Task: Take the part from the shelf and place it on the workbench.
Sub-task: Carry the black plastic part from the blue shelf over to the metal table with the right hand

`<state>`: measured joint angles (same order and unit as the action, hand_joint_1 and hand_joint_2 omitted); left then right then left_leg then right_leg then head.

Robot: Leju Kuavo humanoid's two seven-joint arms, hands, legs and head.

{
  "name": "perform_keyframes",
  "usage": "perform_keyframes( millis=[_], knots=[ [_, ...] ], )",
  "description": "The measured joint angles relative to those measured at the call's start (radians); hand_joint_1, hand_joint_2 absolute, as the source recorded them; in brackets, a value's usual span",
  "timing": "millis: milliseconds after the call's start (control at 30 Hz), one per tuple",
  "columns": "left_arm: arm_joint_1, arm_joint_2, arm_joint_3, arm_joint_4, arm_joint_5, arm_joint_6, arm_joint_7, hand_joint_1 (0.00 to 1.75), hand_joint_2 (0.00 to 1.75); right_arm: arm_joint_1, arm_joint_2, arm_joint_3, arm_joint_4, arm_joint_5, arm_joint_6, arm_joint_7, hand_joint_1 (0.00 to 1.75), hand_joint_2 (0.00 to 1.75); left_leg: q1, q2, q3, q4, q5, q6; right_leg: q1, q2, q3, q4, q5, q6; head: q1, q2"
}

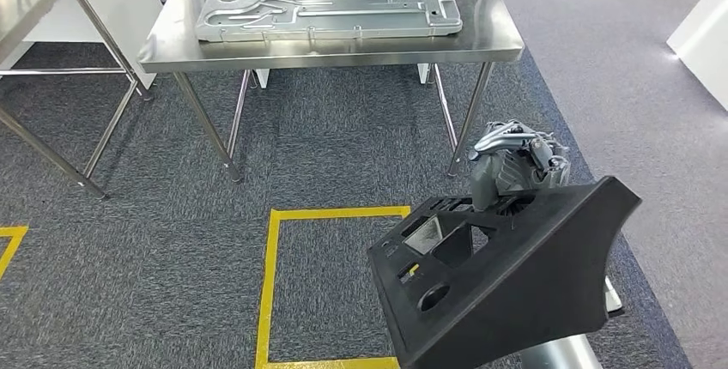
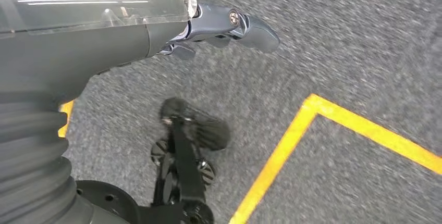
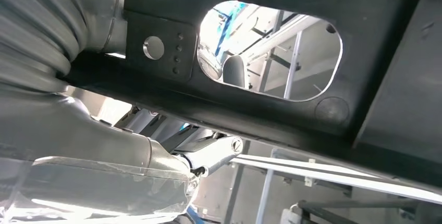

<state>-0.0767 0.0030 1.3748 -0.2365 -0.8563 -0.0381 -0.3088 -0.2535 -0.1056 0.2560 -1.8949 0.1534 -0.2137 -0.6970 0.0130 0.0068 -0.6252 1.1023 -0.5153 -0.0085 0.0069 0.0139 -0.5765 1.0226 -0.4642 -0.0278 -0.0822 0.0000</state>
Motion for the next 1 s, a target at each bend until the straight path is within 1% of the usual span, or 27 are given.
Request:
perform_keyframes(
  millis=[33,67,100,133,200,233,267,300,333,367,400,433,467,500,533,567,633,667,700,733,767,833,867,900,933,967,1000],
  knots=[
    [0.0,0.002,0.0,0.0,0.0,0.0,0.0,0.0,1.75,0.0,0.0,0.0,0.001,0.0,-0.001,0.0,1.75,1.75,-0.004,-0.002,0.009,-0.042,0.034,0.006,0.001,0.001,0.004,0.001,-0.005,0.003,0.0,0.0],
    [0.0,0.004,0.0,0.0,0.0,0.0,-0.001,0.0,1.75,0.0,0.0,0.0,0.001,0.001,-0.001,0.0,1.75,1.75,-0.008,-0.003,0.013,-0.065,0.055,0.011,0.0,0.003,0.005,0.001,-0.01,0.008,0.0,0.0],
    [0.0,0.005,0.0,0.0,0.0,0.0,-0.001,0.0,1.75,0.0,0.0,0.0,0.001,0.001,-0.001,0.0,1.75,1.75,-0.011,-0.005,0.013,-0.069,0.058,0.015,-0.001,0.004,0.005,0.0,-0.012,0.013,0.0,0.0],
    [0.0,0.006,0.0,0.0,0.0,0.0,-0.001,0.0,1.75,0.0,0.0,0.0,0.001,0.001,-0.002,0.0,1.75,1.75,-0.011,-0.006,0.016,-0.074,0.062,0.019,0.0,0.005,0.006,-0.001,-0.015,0.02,0.0,0.0],
    [-0.001,0.007,-0.001,0.0,-0.001,-0.001,-0.002,0.0,1.75,0.0,0.0,0.0,-0.002,0.002,-0.003,0.0,1.75,1.75,-0.004,-0.005,0.029,-0.09,0.074,0.028,0.001,0.002,0.006,0.011,-0.028,0.031,0.0,0.0],
    [-0.002,0.006,-0.001,0.0,-0.001,-0.002,-0.002,0.0,1.75,-0.001,0.0,-0.001,-0.004,0.003,-0.003,0.0,1.75,1.75,0.0,-0.005,0.035,-0.098,0.076,0.032,0.0,0.001,-0.007,0.042,-0.046,0.037,0.0,0.0],
    [-0.002,0.006,-0.001,0.0,-0.001,-0.003,-0.003,0.0,1.75,-0.001,0.0,-0.001,-0.005,0.003,-0.003,0.0,1.75,1.75,0.001,-0.004,0.041,-0.102,0.075,0.035,-0.004,-0.001,-0.034,0.095,-0.073,0.043,0.0,0.0],
    [-0.003,0.006,-0.001,0.0,-0.001,-0.004,-0.003,0.0,1.75,0.0,0.0,-0.001,-0.006,0.003,-0.004,0.0,1.75,1.75,0.002,-0.004,0.044,-0.103,0.072,0.037,-0.008,-0.002,-0.073,0.163,-0.102,0.048,0.0,0.0],
    [-0.003,0.006,-0.001,0.0,-0.001,-0.005,-0.003,0.0,1.75,0.002,0.0,-0.002,-0.006,0.003,-0.004,0.0,1.75,1.75,0.001,-0.004,0.046,-0.103,0.069,0.038,-0.012,-0.003,-0.112,0.228,-0.123,0.053,0.0,0.0],
    [-0.003,0.006,-0.001,0.0,-0.002,-0.005,-0.003,0.0,1.75,0.005,0.0,-0.002,-0.006,0.003,-0.004,0.0,1.75,1.75,0.002,-0.004,0.05,-0.102,0.065,0.037,-0.016,-0.004,-0.141,0.268,-0.126,0.057,0.0,0.0],
    [-0.002,0.006,-0.001,0.0,-0.002,-0.006,-0.003,0.0,1.75,0.006,0.0,-0.002,-0.006,0.003,-0.004,0.0,1.75,1.75,0.002,-0.004,0.055,-0.102,0.059,0.036,-0.02,-0.005,-0.151,0.271,-0.109,0.061,0.0,0.0],
    [-0.002,0.006,-0.001,0.0,-0.003,-0.007,-0.003,0.0,1.75,0.007,0.0,-0.002,-0.006,0.004,-0.004,0.0,1.75,1.75,0.003,-0.005,0.062,-0.102,0.053,0.034,-0.023,-0.007,-0.138,0.232,-0.072,0.063,0.0,0.0],
    [-0.002,0.005,-0.002,0.0,-0.003,-0.008,-0.003,0.0,1.75,0.007,0.0,-0.002,-0.006,0.004,-0.004,0.0,1.75,1.75,0.004,-0.005,0.072,-0.102,0.046,0.03,-0.026,-0.01,-0.109,0.162,-0.027,0.064,0.0,0.0],
    [-0.002,0.005,-0.002,0.0,-0.004,-0.009,-0.003,0.0,1.75,0.007,0.0,-0.002,-0.006,0.005,-0.004,0.0,1.75,1.75,0.003,-0.005,0.079,-0.101,0.038,0.025,-0.026,-0.013,-0.077,0.091,0.006,0.064,0.0,0.0],
    [-0.003,0.005,-0.002,0.0,-0.004,-0.009,-0.004,0.0,1.75,0.008,0.0,-0.003,-0.006,0.006,-0.004,0.0,1.75,1.75,0.002,-0.005,0.084,-0.1,0.031,0.019,-0.026,-0.014,-0.051,0.035,0.026,0.061,0.0,0.0],
    [-0.003,0.005,-0.002,0.0,-0.004,-0.01,-0.004,0.0,1.75,0.008,0.0,-0.003,-0.007,0.007,-0.005,0.0,1.75,1.75,0.0,-0.005,0.087,-0.1,0.025,0.012,-0.024,-0.015,-0.037,0.004,0.031,0.056,0.0,0.0],
    [-0.005,0.006,-0.002,0.0,-0.004,-0.01,-0.005,0.0,1.75,0.01,-0.001,-0.003,-0.007,0.007,-0.007,0.0,1.75,1.75,0.0,-0.004,0.092,-0.103,0.016,-0.001,-0.019,-0.012,-0.032,-0.005,0.02,0.041,0.0,0.0],
    [-0.005,0.006,-0.002,0.0,-0.005,-0.01,-0.005,0.0,1.75,0.01,-0.001,-0.003,-0.008,0.008,-0.008,0.0,1.75,1.75,0.001,-0.003,0.096,-0.103,0.012,-0.006,-0.02,-0.011,-0.028,-0.007,0.018,0.034,0.0,0.0],
    [-0.006,0.006,-0.002,0.0,-0.005,-0.011,-0.005,0.0,1.75,0.01,-0.001,-0.003,-0.008,0.008,-0.008,0.0,1.75,1.75,0.003,-0.003,0.096,-0.093,0.005,-0.011,-0.021,-0.01,-0.022,-0.01,0.015,0.027,0.0,0.0],
    [-0.006,0.006,-0.003,0.0,-0.006,-0.011,-0.005,0.0,1.75,0.01,-0.001,-0.003,-0.01,0.008,-0.009,0.0,1.75,1.75,0.005,-0.002,0.085,-0.064,-0.009,-0.016,-0.021,-0.01,-0.014,-0.014,0.012,0.02,0.0,0.0],
    [-0.007,0.006,-0.003,0.0,-0.007,-0.011,-0.005,0.0,1.75,0.01,-0.001,-0.003,-0.011,0.008,-0.009,0.0,1.75,1.75,0.007,-0.002,0.06,-0.011,-0.032,-0.019,-0.022,-0.011,-0.006,-0.016,0.009,0.014,0.0,0.0],
    [-0.006,0.005,-0.003,0.0,-0.007,-0.012,-0.006,0.0,1.75,0.011,-0.001,-0.003,-0.011,0.009,-0.009,0.0,1.75,1.75,0.007,-0.003,-0.024,0.133,-0.082,-0.023,-0.018,-0.011,0.007,-0.017,-0.002,0.007,0.0,0.0],
    [-0.005,0.005,-0.003,0.0,-0.007,-0.012,-0.006,0.0,1.75,0.012,-0.001,-0.003,-0.011,0.009,-0.008,0.0,1.75,1.75,0.007,-0.003,-0.063,0.187,-0.09,-0.024,-0.016,-0.01,0.014,-0.017,-0.009,0.006,0.0,0.0],
    [-0.004,0.005,-0.003,0.0,-0.007,-0.011,-0.006,0.0,1.75,0.013,-0.001,-0.003,-0.011,0.009,-0.007,0.0,1.75,1.75,0.007,-0.003,-0.086,0.206,-0.075,-0.023,-0.014,-0.008,0.022,-0.016,-0.016,0.005,0.0,0.0],
    [-0.003,0.005,-0.003,0.0,-0.007,-0.011,-0.006,0.0,1.75,0.013,-0.001,-0.003,-0.01,0.008,-0.006,0.0,1.75,1.75,0.006,-0.003,-0.089,0.182,-0.039,-0.02,-0.012,-0.007,0.033,-0.016,-0.024,0.005,0.0,0.0],
    [-0.003,0.005,-0.003,0.0,-0.007,-0.011,-0.006,0.0,1.75,0.012,-0.001,-0.003,-0.01,0.008,-0.005,0.0,1.75,1.75,0.006,-0.003,-0.08,0.139,0.002,-0.016,-0.011,-0.006,0.043,-0.016,-0.031,0.006,0.0,0.0],
    [-0.003,0.005,-0.003,0.0,-0.007,-0.011,-0.006,0.0,1.75,0.012,-0.001,-0.003,-0.01,0.007,-0.004,0.0,1.75,1.75,0.006,-0.003,-0.068,0.098,0.034,-0.013,-0.01,-0.005,0.051,-0.016,-0.036,0.007,0.0,0.0]
  ],
)
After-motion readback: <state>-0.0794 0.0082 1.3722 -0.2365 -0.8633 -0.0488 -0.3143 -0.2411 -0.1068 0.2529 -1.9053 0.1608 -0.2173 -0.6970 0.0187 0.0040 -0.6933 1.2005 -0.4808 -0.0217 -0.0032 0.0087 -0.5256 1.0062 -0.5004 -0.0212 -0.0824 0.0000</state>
